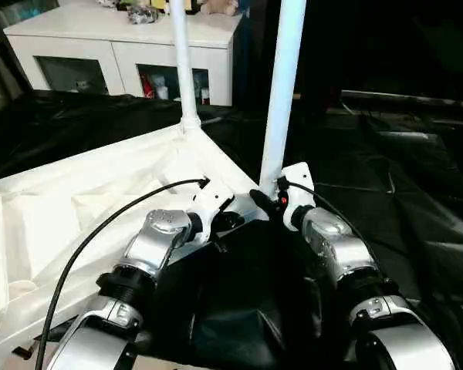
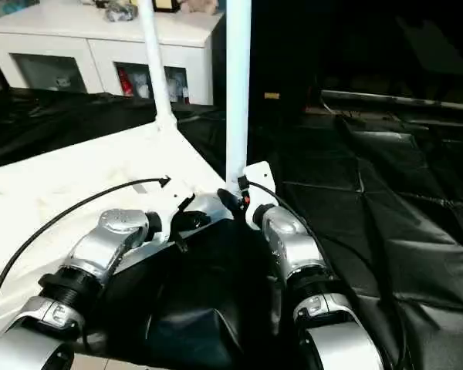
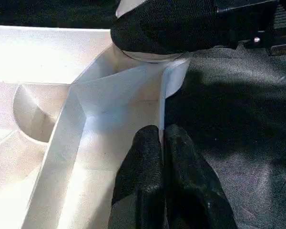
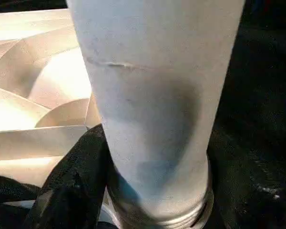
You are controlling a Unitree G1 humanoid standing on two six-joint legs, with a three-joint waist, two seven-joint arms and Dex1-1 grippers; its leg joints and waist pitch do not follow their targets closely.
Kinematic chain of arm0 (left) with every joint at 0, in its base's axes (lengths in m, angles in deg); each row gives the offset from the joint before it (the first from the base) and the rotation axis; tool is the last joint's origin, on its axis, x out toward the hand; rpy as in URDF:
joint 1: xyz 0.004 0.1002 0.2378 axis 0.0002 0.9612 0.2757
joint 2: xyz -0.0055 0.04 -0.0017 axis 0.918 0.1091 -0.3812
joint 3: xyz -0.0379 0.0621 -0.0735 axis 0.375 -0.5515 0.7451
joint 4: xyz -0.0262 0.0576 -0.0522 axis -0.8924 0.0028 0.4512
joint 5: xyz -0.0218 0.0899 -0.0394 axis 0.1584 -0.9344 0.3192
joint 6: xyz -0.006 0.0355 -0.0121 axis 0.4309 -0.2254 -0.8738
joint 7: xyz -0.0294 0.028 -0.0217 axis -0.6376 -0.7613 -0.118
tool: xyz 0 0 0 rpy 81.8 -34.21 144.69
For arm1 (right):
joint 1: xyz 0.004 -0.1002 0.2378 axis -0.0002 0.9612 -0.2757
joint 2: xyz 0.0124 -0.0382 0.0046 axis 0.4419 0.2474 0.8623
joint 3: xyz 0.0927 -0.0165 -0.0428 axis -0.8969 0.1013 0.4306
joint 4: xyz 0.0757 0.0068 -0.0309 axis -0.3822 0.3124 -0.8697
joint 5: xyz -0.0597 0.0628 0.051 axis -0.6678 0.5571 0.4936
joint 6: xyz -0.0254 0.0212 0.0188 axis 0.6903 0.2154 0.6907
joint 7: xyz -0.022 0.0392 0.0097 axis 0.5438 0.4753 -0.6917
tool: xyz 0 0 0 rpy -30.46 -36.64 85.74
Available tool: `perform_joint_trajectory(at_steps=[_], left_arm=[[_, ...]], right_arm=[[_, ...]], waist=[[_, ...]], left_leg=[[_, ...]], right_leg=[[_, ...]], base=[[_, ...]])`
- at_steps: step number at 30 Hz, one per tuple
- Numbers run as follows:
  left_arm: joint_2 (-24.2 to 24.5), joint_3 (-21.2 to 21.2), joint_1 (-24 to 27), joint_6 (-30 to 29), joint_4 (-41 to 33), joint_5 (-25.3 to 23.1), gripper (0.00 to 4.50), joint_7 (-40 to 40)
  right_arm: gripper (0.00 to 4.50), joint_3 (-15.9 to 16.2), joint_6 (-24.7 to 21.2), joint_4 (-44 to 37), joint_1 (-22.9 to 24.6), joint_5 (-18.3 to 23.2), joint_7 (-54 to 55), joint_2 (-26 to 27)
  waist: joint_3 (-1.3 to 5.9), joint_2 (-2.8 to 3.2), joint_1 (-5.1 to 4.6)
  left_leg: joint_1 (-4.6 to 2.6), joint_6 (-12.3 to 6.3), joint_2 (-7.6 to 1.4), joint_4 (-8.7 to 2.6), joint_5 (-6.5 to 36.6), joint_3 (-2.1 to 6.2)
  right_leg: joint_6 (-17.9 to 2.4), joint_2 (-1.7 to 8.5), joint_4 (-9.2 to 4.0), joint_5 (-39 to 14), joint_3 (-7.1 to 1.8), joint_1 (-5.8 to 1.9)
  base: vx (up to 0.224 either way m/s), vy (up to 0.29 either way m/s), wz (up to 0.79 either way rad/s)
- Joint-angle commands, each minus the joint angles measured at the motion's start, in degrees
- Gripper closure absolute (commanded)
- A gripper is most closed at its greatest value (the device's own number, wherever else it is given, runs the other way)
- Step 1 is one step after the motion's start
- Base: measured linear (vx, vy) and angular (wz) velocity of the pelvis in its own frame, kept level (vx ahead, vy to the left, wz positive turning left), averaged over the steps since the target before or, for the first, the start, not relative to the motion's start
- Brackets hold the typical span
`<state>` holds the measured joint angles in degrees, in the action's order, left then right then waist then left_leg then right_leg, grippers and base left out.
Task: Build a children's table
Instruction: Rotate leg to tighten
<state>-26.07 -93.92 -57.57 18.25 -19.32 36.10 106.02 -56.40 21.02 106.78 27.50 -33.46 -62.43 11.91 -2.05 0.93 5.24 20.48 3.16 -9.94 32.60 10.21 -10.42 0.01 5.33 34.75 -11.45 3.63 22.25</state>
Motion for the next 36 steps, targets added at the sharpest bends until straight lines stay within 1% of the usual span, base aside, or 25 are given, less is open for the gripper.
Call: perform_joint_trajectory(at_steps=[1, 2, 4, 5, 6, 7, 9, 10, 12, 14, 17, 18, 19, 21, 22, 23, 24, 25, 26, 28, 30, 31, 32, 34, 36], left_arm=[[-2.0, -1.6, 0.5, 1.8, 0.1, 1.0, 4.5, 1.5], [-1.3, -2.0, 1.2, 2.0, -0.7, 1.1, 4.5, 3.1], [-0.8, -2.1, 1.8, 2.3, -1.1, 1.3, 4.5, 4.0], [0.0, -2.1, 2.5, 2.6, -1.7, 1.7, 4.5, 5.2], [0.2, -2.1, 2.6, 2.7, -1.9, 1.8, 4.5, 5.4], [0.6, -2.1, 2.9, 2.9, -2.2, 2.0, 4.5, 6.1], [2.1, -2.1, 3.9, 3.7, -3.5, 2.8, 4.5, 8.7], [2.8, -2.1, 4.4, 3.9, -4.1, 3.1, 4.5, 9.8], [5.9, -2.3, 6.5, 4.0, -7.5, 5.0, 4.5, 16.0], [7.1, -2.1, 7.5, 3.4, -9.1, 6.0, 4.5, 18.3], [8.3, -1.9, 8.8, 2.7, -10.9, 6.9, 4.5, 20.3], [8.8, -1.9, 9.3, 2.4, -11.5, 7.3, 4.5, 21.1], [9.3, -1.9, 9.8, 2.2, -12.0, 7.6, 4.5, 21.6], [10.0, -1.8, 10.6, 1.8, -12.9, 8.0, 4.5, 22.3], [10.5, -1.8, 11.1, 1.5, -13.6, 8.3, 4.5, 22.6], [10.6, -1.7, 11.3, 1.4, -13.9, 8.2, 4.5, 22.8], [10.7, -1.7, 11.3, 1.3, -13.9, 8.2, 4.5, 22.8], [10.7, -1.5, 11.5, 1.3, -14.0, 8.1, 4.5, 22.9], [10.7, -1.5, 11.5, 1.2, -14.1, 8.1, 4.5, 23.0], [10.7, -1.2, 11.7, 1.2, -14.1, 7.8, 4.5, 22.8], [10.8, -1.3, 11.8, 0.9, -14.5, 7.9, 4.5, 22.7], [10.8, -1.4, 11.9, 0.8, -14.7, 8.0, 4.5, 22.7], [10.7, -1.5, 11.9, 0.7, -14.7, 8.0, 4.5, 22.5], [10.6, -1.7, 11.9, 0.6, -14.6, 7.7, 4.5, 22.0], [10.5, -1.8, 11.9, 0.7, -14.4, 7.5, 4.5, 21.7]], right_arm=[[1.18, 4.0, -0.3, 0.6, 1.3, -0.4, -6.1, 2.9], [1.18, 4.2, -0.1, 0.0, 1.5, -0.1, -8.2, 2.3], [1.16, 4.1, -0.2, -0.4, 1.6, 0.4, -9.8, 1.6], [0.91, 4.0, -0.1, -0.8, 1.6, 0.9, -12.0, 0.5], [0.77, 4.1, -0.1, -0.9, 1.6, 0.9, -12.6, 0.2], [0.77, 4.2, -0.1, -1.2, 1.7, 1.2, -13.9, -0.4], [0.69, 5.0, 0.1, -2.7, 2.1, 1.8, -19.0, -2.7], [0.69, 5.6, 0.6, -3.4, 2.4, 1.7, -21.1, -3.8], [0.69, 7.5, 2.4, -5.9, 3.4, 1.3, -28.5, -8.1], [0.69, 7.9, 2.3, -7.4, 3.9, 1.6, -31.9, -9.8], [0.69, 7.9, 2.2, -8.1, 4.2, 1.8, -35.7, -11.5], [0.69, 8.0, 2.4, -8.3, 4.3, 1.9, -37.0, -12.0], [0.69, 8.0, 2.5, -8.4, 4.3, 2.0, -38.0, -12.5], [0.69, 8.3, 2.2, -8.7, 4.4, 2.6, -39.6, -13.3], [0.69, 8.5, 2.0, -8.8, 4.5, 3.0, -40.4, -13.7], [0.86, 8.6, 1.9, -8.9, 4.5, 3.1, -40.7, -13.8], [0.86, 8.6, 1.9, -9.0, 4.5, 3.1, -40.8, -13.8], [0.86, 8.6, 1.6, -9.0, 4.6, 3.2, -41.1, -13.8], [0.99, 8.5, 1.5, -9.1, 4.6, 3.2, -41.4, -13.8], [1.21, 8.4, 1.3, -9.0, 4.7, 3.2, -41.7, -13.5], [1.25, 8.2, 1.4, -8.8, 4.9, 3.3, -42.1, -13.2], [1.44, 8.2, 1.4, -8.8, 5.0, 3.4, -42.2, -13.1], [1.44, 8.2, 1.3, -8.9, 5.1, 3.6, -42.2, -13.0], [1.63, 8.1, 1.1, -9.0, 5.3, 3.9, -41.7, -12.8], [1.69, 8.0, 1.2, -8.9, 5.4, 4.0, -41.0, -12.7]], waist=[[2.24, -1.06, 0.08], [2.24, -1.01, 0.19], [2.39, -1.04, 0.17], [2.44, -1.2, 0.18], [2.5, -1.18, 0.26], [2.54, -1.12, 0.29], [2.45, -1.28, 0.37], [2.52, -1.2, 0.47], [2.56, -1.28, 0.6], [2.8, -1.16, 0.81], [3.12, -1.08, 1.0], [3.09, -1.14, 0.97], [2.97, -0.99, 0.97], [2.95, -1.06, 0.97], [2.9, -1.19, 0.96], [2.89, -1.16, 1.01], [2.8, -1.17, 1.01], [2.78, -1.4, 0.99], [2.78, -1.32, 1.06], [2.8, -1.37, 1.04], [2.87, -1.34, 1.06], [2.9, -1.36, 1.05], [2.97, -1.26, 1.08], [2.98, -1.35, 1.08], [2.97, -1.35, 1.08]], left_leg=[[-0.3, -0.39, -3.03, -4.57, 19.3, 1.46], [-0.29, -0.55, -3.05, -4.61, 19.2, 1.53], [-0.03, -1.29, -3.12, -4.53, 17.4, 1.38], [-0.09, -1.57, -3.13, -4.46, 16.4, 1.29], [-0.04, -1.81, -3.13, -4.41, 15.9, 1.3], [-0.02, -2.27, -3.14, -4.3, 14.9, 1.14], [0.16, -3.11, -3.04, -4.18, 13.8, 1.05], [0.26, -3.34, -3.08, -4.15, 13.2, 1.12], [0.3, -3.8, -3.17, -4.03, 12.4, 0.99], [0.32, -4.32, -3.3, -3.84, 10.3, 0.91], [0.59, -6.32, -3.27, -3.14, 6.0, 0.71], [0.6, -6.6, -3.29, -3.11, 6.0, 0.68], [0.65, -6.71, -3.32, -3.16, 6.9, 0.72], [0.62, -6.52, -3.36, -3.18, 7.9, 0.73], [0.5, -6.3, -3.36, -3.22, 8.8, 0.65], [0.49, -6.22, -3.36, -3.22, 9.0, 0.63], [0.44, -5.99, -3.32, -3.26, 9.4, 0.59], [0.43, -5.91, -3.3, -3.27, 9.4, 0.57], [0.44, -5.58, -3.31, -3.32, 9.3, 0.62], [0.45, -5.37, -3.27, -3.3, 9.0, 0.63], [0.4, -5.37, -3.28, -3.26, 8.5, 0.64], [0.42, -5.43, -3.28, -3.22, 8.3, 0.62], [0.49, -5.85, -3.2, -3.1, 7.4, 0.59], [0.47, -6.05, -3.18, -3.06, 7.3, 0.57], [0.46, -6.22, -3.18, -3.03, 7.1, 0.56]], right_leg=[[-7.4, 3.98, -6.02, -25.2, -2.67, -1.26], [-7.4, 4.05, -6.0, -25.2, -2.66, -1.32], [-8.2, 3.89, -5.62, -21.8, -2.72, -1.53], [-8.9, 3.91, -5.46, -20.0, -2.74, -1.57], [-9.2, 3.91, -5.31, -19.2, -2.68, -1.73], [-9.8, 3.89, -5.2, -17.7, -2.7, -1.75], [-10.2, 3.93, -5.18, -17.1, -2.67, -1.92], [-10.1, 3.95, -5.12, -17.3, -2.54, -2.14], [-10.1, 3.9, -5.06, -16.9, -2.56, -2.12], [-11.0, 3.74, -4.56, -13.7, -2.49, -2.24], [-14.0, 3.32, -3.31, -4.5, -2.29, -2.14], [-14.3, 3.26, -3.25, -4.0, -2.25, -2.1], [-14.7, 3.31, -3.28, -4.6, -2.18, -2.07], [-14.8, 3.34, -3.35, -5.5, -2.21, -2.1], [-14.6, 3.39, -3.46, -6.8, -2.27, -2.07], [-14.5, 3.44, -3.54, -7.3, -2.3, -2.06], [-14.2, 3.41, -3.71, -8.5, -2.36, -1.97], [-14.0, 3.42, -3.77, -9.0, -2.37, -1.99], [-13.6, 3.48, -3.78, -9.9, -2.39, -2.0], [-13.4, 3.49, -3.77, -9.9, -2.42, -2.03], [-13.4, 3.48, -3.69, -9.4, -2.41, -2.03], [-13.4, 3.46, -3.62, -9.0, -2.42, -2.04], [-13.7, 3.4, -3.44, -7.5, -2.39, -2.08], [-13.8, 3.4, -3.46, -7.3, -2.36, -2.11], [-14.0, 3.36, -3.44, -7.0, -2.35, -2.07]], base=[[0.0, 0.0, 0.0], [0.0, 0.0, 0.0], [0.0, 0.0, 0.0], [0.0, 0.0, 0.0], [0.0, 0.0, 0.0], [0.0, 0.0, 0.0], [0.0, 0.0, 0.0], [0.0, 0.0, 0.0], [0.0, 0.0, 0.0], [0.0, 0.0, 0.0], [0.0, 0.0, 0.0], [0.0, 0.0, 0.0], [0.0, 0.0, 0.0], [0.0, 0.0, 0.0], [0.0, 0.0, 0.0], [0.0, 0.0, 0.0], [0.0, 0.0, 0.0], [0.0, 0.0, 0.0], [0.0, 0.0, 0.0], [0.0, 0.0, 0.0], [0.0, 0.0, 0.0], [0.0, 0.0, 0.0], [0.0, 0.0, 0.0], [0.0, 0.0, 0.0], [0.0, 0.0, 0.0]])
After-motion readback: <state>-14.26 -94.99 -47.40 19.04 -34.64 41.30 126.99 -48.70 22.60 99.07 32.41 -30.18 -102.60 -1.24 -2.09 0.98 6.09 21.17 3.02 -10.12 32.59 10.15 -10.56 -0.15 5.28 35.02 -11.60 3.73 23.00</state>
